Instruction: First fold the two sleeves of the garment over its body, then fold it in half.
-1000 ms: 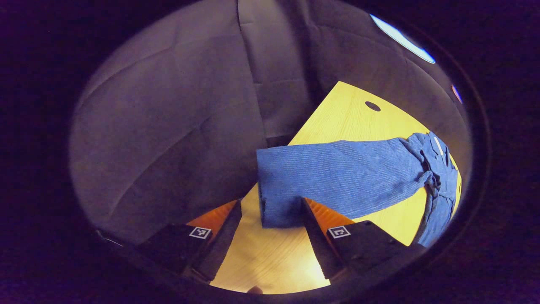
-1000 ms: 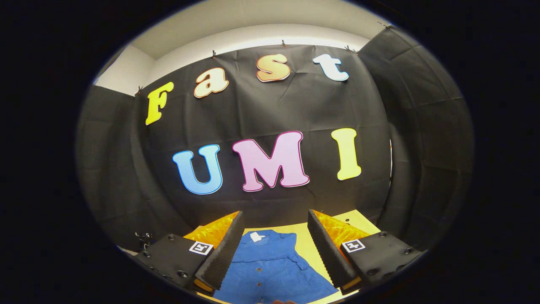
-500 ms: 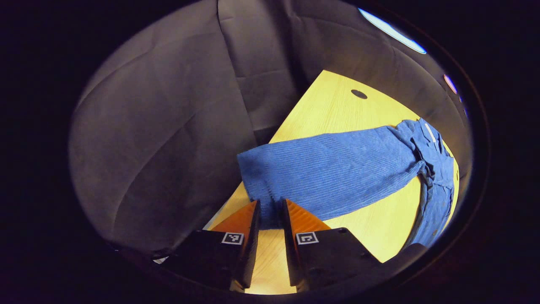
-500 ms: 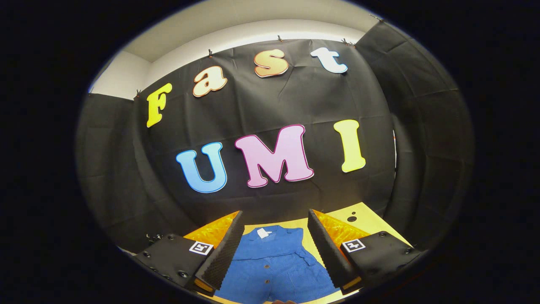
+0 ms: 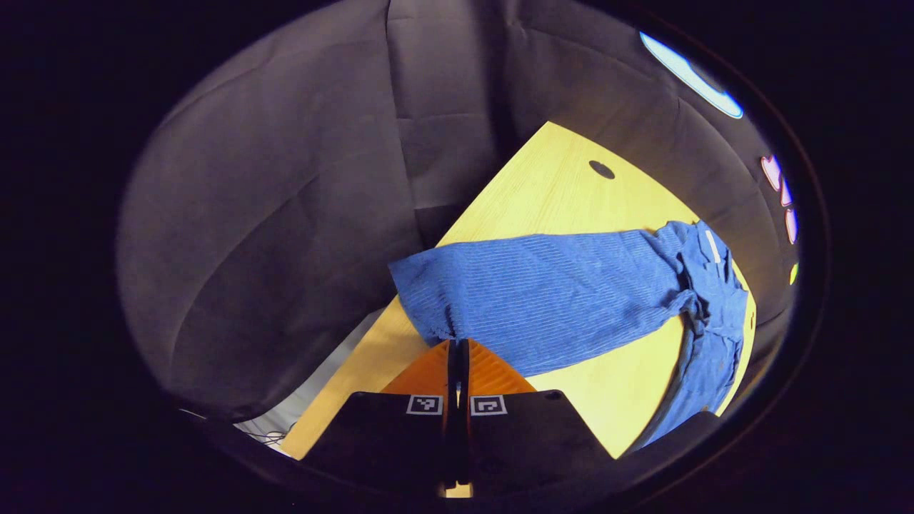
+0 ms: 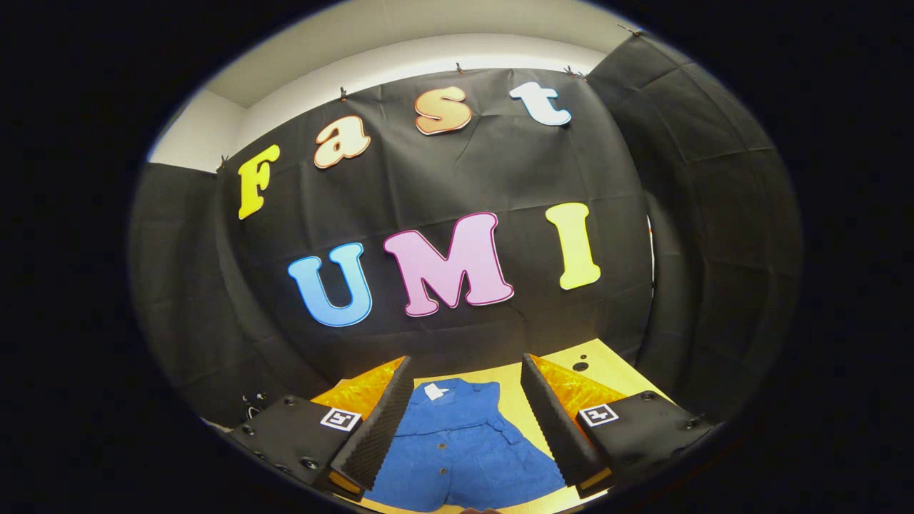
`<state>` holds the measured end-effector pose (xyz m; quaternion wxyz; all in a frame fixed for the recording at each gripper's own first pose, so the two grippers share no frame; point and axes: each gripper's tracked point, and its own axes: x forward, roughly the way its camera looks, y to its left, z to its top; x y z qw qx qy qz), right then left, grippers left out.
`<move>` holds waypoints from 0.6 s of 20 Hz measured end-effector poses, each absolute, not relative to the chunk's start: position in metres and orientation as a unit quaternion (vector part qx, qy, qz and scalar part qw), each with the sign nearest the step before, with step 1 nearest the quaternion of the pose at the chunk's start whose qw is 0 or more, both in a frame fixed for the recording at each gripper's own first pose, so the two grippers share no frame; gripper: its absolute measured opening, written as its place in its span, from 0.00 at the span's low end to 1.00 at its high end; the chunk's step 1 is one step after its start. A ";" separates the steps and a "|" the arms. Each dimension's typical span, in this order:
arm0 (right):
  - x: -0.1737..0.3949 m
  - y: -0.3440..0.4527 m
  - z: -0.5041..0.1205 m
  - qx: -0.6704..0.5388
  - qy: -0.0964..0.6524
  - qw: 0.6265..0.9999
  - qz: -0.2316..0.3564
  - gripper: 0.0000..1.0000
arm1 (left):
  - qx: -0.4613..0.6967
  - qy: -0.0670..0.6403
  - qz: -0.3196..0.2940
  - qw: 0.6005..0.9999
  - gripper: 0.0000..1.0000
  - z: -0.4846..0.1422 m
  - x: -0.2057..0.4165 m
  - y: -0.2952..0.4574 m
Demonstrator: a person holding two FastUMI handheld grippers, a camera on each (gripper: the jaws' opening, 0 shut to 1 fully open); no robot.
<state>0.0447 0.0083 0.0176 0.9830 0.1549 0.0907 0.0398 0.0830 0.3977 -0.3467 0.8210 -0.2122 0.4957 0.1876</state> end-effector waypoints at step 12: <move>0.049 -0.018 0.014 0.174 0.097 0.979 0.052 0.95 | -0.205 0.410 0.056 0.887 0.00 -0.238 0.145 0.287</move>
